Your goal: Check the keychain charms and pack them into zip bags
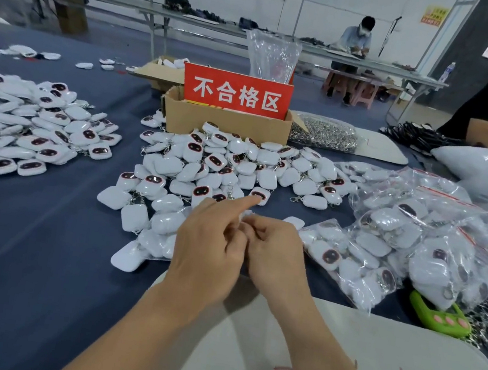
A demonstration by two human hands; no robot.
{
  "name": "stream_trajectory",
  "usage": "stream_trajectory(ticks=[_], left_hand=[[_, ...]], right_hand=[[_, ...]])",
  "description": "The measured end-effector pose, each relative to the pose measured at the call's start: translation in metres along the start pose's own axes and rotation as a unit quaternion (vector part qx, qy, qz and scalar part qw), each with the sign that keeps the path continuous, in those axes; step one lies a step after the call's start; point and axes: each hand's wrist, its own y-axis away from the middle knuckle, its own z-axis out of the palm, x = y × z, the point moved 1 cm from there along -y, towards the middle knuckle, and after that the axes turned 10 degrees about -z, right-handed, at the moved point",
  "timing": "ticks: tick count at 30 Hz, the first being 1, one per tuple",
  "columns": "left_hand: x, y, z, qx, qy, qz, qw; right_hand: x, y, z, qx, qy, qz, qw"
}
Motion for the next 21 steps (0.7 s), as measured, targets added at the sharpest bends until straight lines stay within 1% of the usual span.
stream_trajectory(ticks=[2, 4, 5, 6, 7, 8, 9, 10, 11, 12, 13, 14, 15, 17, 18, 19, 20, 21], left_hand=[[-0.001, -0.001, -0.003, -0.017, 0.047, -0.004, 0.999], [-0.001, 0.0, -0.004, -0.022, 0.078, -0.014, 0.997], [-0.001, 0.001, -0.003, -0.011, 0.08, -0.023, 0.996], [-0.001, 0.0, -0.003, 0.004, 0.075, -0.039, 0.996], [0.0, 0.0, -0.003, 0.02, 0.069, -0.06, 0.996], [0.0, -0.001, -0.003, 0.031, 0.063, -0.08, 0.994], [0.0, -0.002, -0.003, 0.032, 0.056, -0.094, 0.993], [0.0, -0.002, -0.002, 0.021, 0.047, -0.1, 0.994], [0.001, -0.001, -0.001, 0.001, 0.033, -0.098, 0.995], [0.001, 0.001, 0.001, -0.021, 0.015, -0.089, 0.996], [0.001, 0.002, 0.003, -0.042, -0.003, -0.078, 0.996], [0.001, 0.004, 0.005, -0.058, -0.021, -0.068, 0.996], [0.001, 0.005, 0.007, -0.067, -0.037, -0.062, 0.995], [0.001, 0.007, 0.01, -0.06, -0.064, -0.052, 0.995], [0.002, 0.007, 0.011, -0.047, -0.075, -0.048, 0.995], [0.002, 0.007, 0.012, -0.033, -0.083, -0.045, 0.995], [0.003, 0.008, 0.012, -0.023, -0.087, -0.04, 0.995], [0.003, 0.008, 0.013, -0.016, -0.089, -0.03, 0.996]], right_hand=[[-0.002, -0.013, 0.006, -0.026, 0.039, 0.008, 0.999], [-0.006, -0.02, 0.009, -0.07, 0.134, 0.002, 0.988], [-0.007, -0.022, 0.008, -0.078, 0.161, -0.002, 0.984], [-0.007, -0.023, 0.004, -0.068, 0.162, 0.0, 0.984], [-0.004, -0.024, -0.004, -0.031, 0.141, 0.008, 0.99], [0.001, -0.026, -0.015, 0.023, 0.123, 0.012, 0.992], [0.007, -0.028, -0.027, 0.072, 0.134, 0.01, 0.988], [0.013, -0.029, -0.039, 0.088, 0.194, 0.005, 0.977], [0.018, -0.031, -0.047, 0.061, 0.285, 0.004, 0.957], [0.022, -0.032, -0.051, 0.006, 0.379, 0.007, 0.925], [0.027, -0.033, -0.05, -0.054, 0.448, 0.005, 0.892], [0.029, -0.033, -0.047, -0.092, 0.484, -0.002, 0.87], [0.03, -0.031, -0.043, -0.104, 0.503, -0.015, 0.858], [0.027, -0.021, -0.038, -0.091, 0.523, -0.067, 0.845], [0.026, -0.014, -0.035, -0.075, 0.51, -0.091, 0.852], [0.025, -0.005, -0.033, -0.058, 0.478, -0.104, 0.87], [0.025, 0.006, -0.032, -0.038, 0.415, -0.098, 0.904], [0.023, 0.017, -0.031, -0.005, 0.328, -0.072, 0.942]])
